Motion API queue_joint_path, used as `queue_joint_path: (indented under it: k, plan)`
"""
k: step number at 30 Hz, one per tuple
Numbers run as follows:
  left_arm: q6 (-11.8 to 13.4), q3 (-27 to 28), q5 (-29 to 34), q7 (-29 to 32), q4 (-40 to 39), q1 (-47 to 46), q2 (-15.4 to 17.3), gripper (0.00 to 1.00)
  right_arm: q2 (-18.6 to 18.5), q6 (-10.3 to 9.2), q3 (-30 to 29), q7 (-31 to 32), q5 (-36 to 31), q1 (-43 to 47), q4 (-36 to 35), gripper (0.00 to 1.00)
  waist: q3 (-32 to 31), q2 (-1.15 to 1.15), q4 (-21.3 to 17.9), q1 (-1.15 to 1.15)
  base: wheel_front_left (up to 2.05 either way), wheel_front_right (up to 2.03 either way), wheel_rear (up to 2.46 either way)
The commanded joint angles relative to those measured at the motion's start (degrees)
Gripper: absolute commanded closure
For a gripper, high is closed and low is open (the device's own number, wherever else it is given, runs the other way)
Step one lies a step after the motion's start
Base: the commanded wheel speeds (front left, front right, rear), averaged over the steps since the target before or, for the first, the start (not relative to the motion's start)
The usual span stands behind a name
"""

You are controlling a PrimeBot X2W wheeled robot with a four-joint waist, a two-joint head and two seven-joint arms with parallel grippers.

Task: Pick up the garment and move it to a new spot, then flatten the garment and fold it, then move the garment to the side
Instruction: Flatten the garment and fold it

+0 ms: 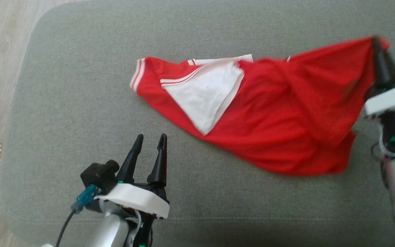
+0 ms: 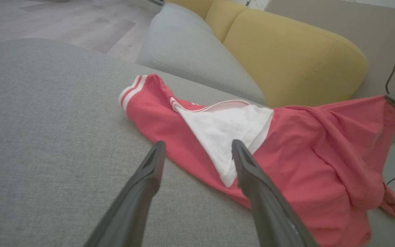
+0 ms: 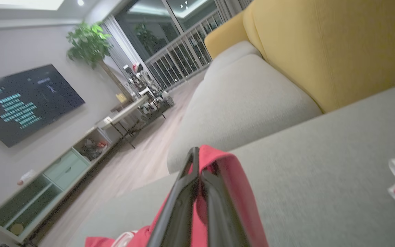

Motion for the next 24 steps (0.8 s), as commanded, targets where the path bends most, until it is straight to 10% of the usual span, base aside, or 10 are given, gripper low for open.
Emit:
queue_joint_path:
  k: [1,6,9,11,24]
  plan:
    - [0.4,1.39,-0.26,-0.32,-1.73,-1.13,0.04,0.0,-1.28,-0.02,0.37,-0.14,1.24,-2.73,-2.36,1.0,-0.07,0.0,0.1,0.0,0.0,0.0,0.0]
    - [0.5,1.21,-0.6,-0.32,-1.78,-1.17,0.04,0.0,-1.79,-0.02,0.63,4.21,-0.49,-3.1,3.46,0.9,0.11,0.0,0.49,0.0,0.0,0.0,0.0]
    - [0.59,0.96,-0.93,-0.32,-1.87,-1.44,0.04,0.0,-1.19,-0.02,0.24,4.15,-1.51,-3.01,7.16,0.53,0.57,0.0,0.75,0.0,0.0,0.0,0.0]
    - [0.67,0.84,-1.03,-0.32,-1.97,-1.62,0.04,0.0,-0.85,-0.02,0.02,3.92,-1.42,-2.75,8.81,0.0,0.87,0.0,0.89,0.0,0.0,0.0,0.0]
    - [1.4,1.76,0.66,-0.32,-3.09,-1.08,0.04,0.0,0.64,-0.02,-5.56,2.11,-3.05,12.01,3.43,0.0,1.46,0.0,-1.24,0.0,0.0,0.0,0.0]
